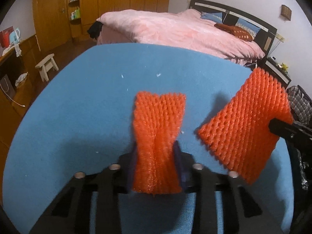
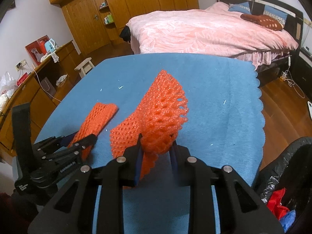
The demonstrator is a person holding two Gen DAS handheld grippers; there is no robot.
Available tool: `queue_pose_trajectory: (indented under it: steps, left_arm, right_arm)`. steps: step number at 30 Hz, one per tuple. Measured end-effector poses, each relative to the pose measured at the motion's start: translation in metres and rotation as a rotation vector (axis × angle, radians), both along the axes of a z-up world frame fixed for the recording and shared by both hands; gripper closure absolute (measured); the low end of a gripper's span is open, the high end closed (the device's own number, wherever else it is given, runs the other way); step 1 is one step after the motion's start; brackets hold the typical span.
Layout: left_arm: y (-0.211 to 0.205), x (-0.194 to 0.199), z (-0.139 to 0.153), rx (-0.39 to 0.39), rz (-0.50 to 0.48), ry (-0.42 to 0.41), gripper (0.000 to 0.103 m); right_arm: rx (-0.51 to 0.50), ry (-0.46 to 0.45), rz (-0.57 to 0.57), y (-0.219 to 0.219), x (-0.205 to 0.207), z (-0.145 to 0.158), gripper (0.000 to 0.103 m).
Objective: Collect trash
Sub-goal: 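Lift both orange mesh nets off the table, then carry both orange mesh nets over the bin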
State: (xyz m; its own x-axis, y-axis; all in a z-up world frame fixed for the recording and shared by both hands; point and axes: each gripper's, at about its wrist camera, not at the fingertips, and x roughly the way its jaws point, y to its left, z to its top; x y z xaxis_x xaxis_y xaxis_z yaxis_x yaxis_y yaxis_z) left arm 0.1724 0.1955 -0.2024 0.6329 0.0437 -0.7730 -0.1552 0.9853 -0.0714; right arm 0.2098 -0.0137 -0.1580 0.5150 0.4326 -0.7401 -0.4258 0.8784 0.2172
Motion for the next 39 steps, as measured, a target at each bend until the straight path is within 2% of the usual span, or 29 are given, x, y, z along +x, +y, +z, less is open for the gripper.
queue_pose_trajectory:
  steps: [1,4,8,15,23,35,39]
  left_arm:
    - [0.000,0.000,0.002,0.004,-0.003,-0.007,0.083]
    - [0.000,0.001,0.010,-0.009,-0.011,-0.020,0.085]
    - [-0.004,-0.003,0.033,-0.023,-0.016,-0.078,0.085]
    - [-0.017,-0.008,0.072,-0.044,-0.035,-0.149,0.085]
    - [-0.036,-0.017,0.099,-0.054,-0.064,-0.185,0.085]
    - [-0.076,-0.034,0.137,-0.038,-0.127,-0.244,0.085]
    - [-0.099,-0.042,0.150,-0.030,-0.175,-0.262,0.085]
  right_arm:
    - [0.001,0.000,-0.001,0.000,0.000,0.000,0.079]
    - [0.001,0.000,0.000,-0.001,0.000,0.000,0.079]
    - [0.009,-0.010,0.002,-0.002,-0.001,0.004,0.079]
    - [0.029,-0.051,0.007,-0.007,-0.005,0.025,0.079]
    - [0.046,-0.106,-0.002,-0.018,-0.017,0.054,0.079]
    - [0.051,-0.183,-0.055,-0.063,-0.047,0.094,0.079]
    - [0.037,-0.215,-0.077,-0.087,-0.063,0.107,0.079]
